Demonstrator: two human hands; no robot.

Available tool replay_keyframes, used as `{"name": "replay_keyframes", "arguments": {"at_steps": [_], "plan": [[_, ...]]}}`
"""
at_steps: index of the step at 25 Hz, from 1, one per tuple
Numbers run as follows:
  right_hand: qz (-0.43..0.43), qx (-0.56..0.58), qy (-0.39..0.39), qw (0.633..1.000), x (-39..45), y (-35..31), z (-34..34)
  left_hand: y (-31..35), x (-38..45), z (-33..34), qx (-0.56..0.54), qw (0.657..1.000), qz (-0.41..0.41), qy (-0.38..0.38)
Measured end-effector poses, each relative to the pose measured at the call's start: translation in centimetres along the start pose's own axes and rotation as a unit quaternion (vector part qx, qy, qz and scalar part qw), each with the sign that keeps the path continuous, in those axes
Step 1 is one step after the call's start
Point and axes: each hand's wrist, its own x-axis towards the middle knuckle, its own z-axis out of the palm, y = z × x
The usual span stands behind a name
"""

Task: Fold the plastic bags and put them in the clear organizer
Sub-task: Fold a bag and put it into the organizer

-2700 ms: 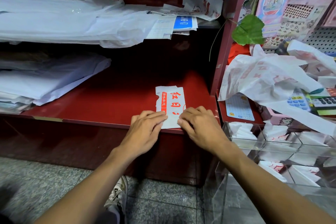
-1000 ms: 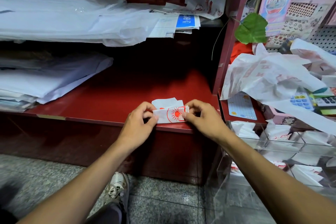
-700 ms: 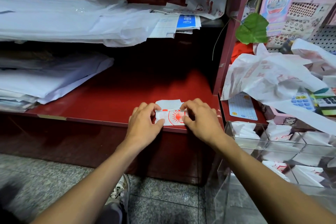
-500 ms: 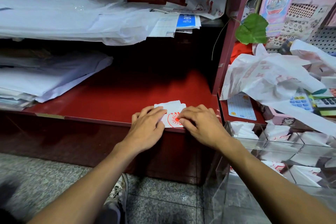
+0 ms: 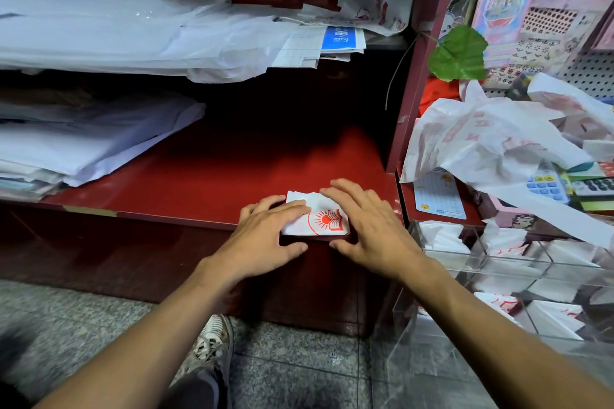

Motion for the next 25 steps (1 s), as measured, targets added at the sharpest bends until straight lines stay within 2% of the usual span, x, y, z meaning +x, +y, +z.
{"name": "replay_keyframes", "arguments": {"at_steps": [3,6,10,13,14,16,18,20,22,25], "plan": [[0.000,-0.004,-0.023,1.000,0.4,0.3,0.2,-0.6,-0.2,-0.1,-0.043,0.998,-0.007,0.048],[0.036,0.101,0.017,0.994,1.0,0.4,0.3,-0.4,-0.2,-0.4,-0.092,0.990,-0.011,0.102],[0.134,0.270,0.065,0.951,1.5,0.7,0.3,0.3,0.3,-0.8,-0.209,0.966,-0.064,0.136],[0.206,0.302,0.086,0.927,2.0,0.0,0.5,0.9,0.8,-0.5,-0.258,0.947,-0.125,0.145],[0.216,0.275,0.094,0.932,2.1,-0.3,0.5,1.1,0.9,-0.4,-0.242,0.949,-0.136,0.146],[0.203,0.180,0.101,0.957,2.1,-1.0,0.5,1.3,0.8,-0.2,-0.135,0.971,-0.107,0.167],[0.145,0.053,0.091,0.984,1.8,-1.5,0.6,1.6,0.5,0.0,-0.017,0.981,-0.008,0.192],[0.076,-0.046,0.054,0.995,1.5,-1.6,0.8,2.0,0.2,0.1,0.048,0.985,0.064,0.152],[0.045,-0.058,0.007,0.997,1.4,-1.4,0.6,2.3,0.0,0.4,0.110,0.986,0.084,0.092],[-0.001,-0.046,-0.040,0.998,1.2,-0.6,-0.3,2.1,0.4,0.0,0.135,0.982,0.104,0.083]]}}
